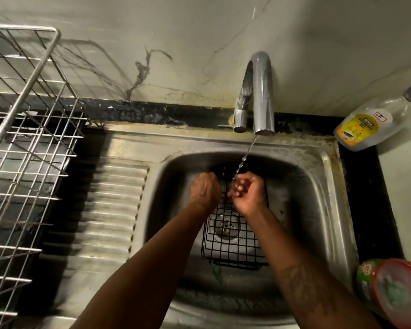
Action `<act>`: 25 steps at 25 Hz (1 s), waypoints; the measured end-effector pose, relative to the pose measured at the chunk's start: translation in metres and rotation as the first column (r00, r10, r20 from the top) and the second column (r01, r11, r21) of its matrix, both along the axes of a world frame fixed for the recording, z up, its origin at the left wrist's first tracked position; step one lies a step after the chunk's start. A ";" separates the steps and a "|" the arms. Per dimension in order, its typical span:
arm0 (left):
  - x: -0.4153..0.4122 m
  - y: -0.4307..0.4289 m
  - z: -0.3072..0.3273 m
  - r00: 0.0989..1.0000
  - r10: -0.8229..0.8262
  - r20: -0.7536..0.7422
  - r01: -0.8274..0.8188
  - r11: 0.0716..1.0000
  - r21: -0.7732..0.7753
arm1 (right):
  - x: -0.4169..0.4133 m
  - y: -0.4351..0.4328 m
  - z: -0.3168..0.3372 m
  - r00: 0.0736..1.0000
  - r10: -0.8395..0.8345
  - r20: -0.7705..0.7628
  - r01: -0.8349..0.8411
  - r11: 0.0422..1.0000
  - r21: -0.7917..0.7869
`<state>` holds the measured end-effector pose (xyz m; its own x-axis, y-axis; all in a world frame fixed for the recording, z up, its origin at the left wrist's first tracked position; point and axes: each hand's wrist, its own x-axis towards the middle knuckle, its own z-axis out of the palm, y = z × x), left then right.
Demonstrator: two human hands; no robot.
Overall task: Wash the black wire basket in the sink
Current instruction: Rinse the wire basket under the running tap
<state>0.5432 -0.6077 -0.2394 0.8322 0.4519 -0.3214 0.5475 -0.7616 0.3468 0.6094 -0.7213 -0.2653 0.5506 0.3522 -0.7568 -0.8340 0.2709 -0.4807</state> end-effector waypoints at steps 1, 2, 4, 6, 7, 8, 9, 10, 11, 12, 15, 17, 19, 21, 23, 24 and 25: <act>-0.001 0.001 -0.003 1.000 0.022 0.002 -0.022 1.000 -0.019 | 0.003 -0.003 0.006 0.991 -0.127 -0.046 0.130 0.990 0.053; -0.002 0.001 -0.005 0.999 0.043 0.006 -0.043 0.999 -0.031 | 0.006 -0.001 0.008 0.984 -0.177 -0.027 0.178 0.984 0.021; -0.004 0.002 -0.008 0.998 0.067 0.015 -0.067 0.997 -0.044 | 0.003 0.005 0.015 0.991 -0.115 0.063 0.123 0.980 -0.154; -0.007 0.002 -0.007 0.997 0.073 0.024 -0.072 0.996 -0.049 | -0.005 0.011 0.014 0.983 0.021 0.183 0.041 0.943 -0.331; -0.008 0.003 -0.006 0.997 0.073 0.031 -0.071 0.996 -0.049 | -0.011 0.010 0.013 0.952 0.171 0.253 -0.053 0.908 -0.416; -0.008 0.004 -0.004 0.996 0.074 0.043 -0.072 0.996 -0.058 | -0.016 0.006 0.012 0.850 0.411 0.330 -0.180 0.815 -0.551; -0.006 0.004 -0.002 0.996 0.074 0.045 -0.071 0.995 -0.064 | -0.021 0.000 0.009 0.577 0.746 0.332 -0.333 0.586 -0.738; -0.004 0.004 0.000 0.997 0.069 0.041 -0.067 0.996 -0.060 | -0.027 -0.005 0.005 0.185 0.965 0.187 -0.389 0.247 -0.888; -0.001 0.004 0.002 0.997 0.074 0.031 -0.072 0.996 -0.061 | -0.031 -0.008 0.006 -0.098 0.995 -0.010 -0.317 -0.041 -0.948; 0.000 0.004 0.003 0.996 0.086 0.025 -0.085 0.994 -0.064 | -0.031 -0.010 0.005 -0.207 0.967 -0.152 -0.200 -0.193 -0.961; -0.003 0.004 -0.007 0.996 0.093 0.018 -0.091 0.993 -0.075 | -0.016 -0.011 0.005 -0.030 0.987 -0.156 -0.048 -0.157 -0.986; 0.001 0.005 -0.011 0.997 0.068 0.038 -0.064 0.994 -0.088 | -0.011 -0.013 -0.003 -0.023 0.994 -0.106 -0.033 -0.106 -0.994; 0.012 0.004 -0.009 0.999 -0.020 0.046 0.023 0.998 -0.061 | -0.012 -0.019 -0.014 -0.115 0.993 -0.027 -0.037 -0.032 -0.999; 0.020 0.002 -0.004 0.992 -0.122 0.011 0.123 0.992 -0.040 | -0.011 -0.026 -0.018 -0.060 0.998 -0.009 -0.123 -0.016 -0.992; 0.026 0.003 -0.004 0.971 -0.237 -0.012 0.237 0.971 -0.011 | -0.011 -0.031 -0.020 0.111 0.994 0.010 -0.228 0.036 -0.973; 0.029 0.006 -0.004 0.962 -0.274 -0.014 0.274 0.962 -0.005 | -0.013 -0.032 -0.020 0.122 0.993 0.007 -0.242 0.036 -0.970; 0.033 0.010 -0.002 0.963 -0.268 -0.006 0.267 0.963 -0.043 | -0.018 -0.032 -0.021 0.091 0.996 -0.007 -0.210 0.013 -0.978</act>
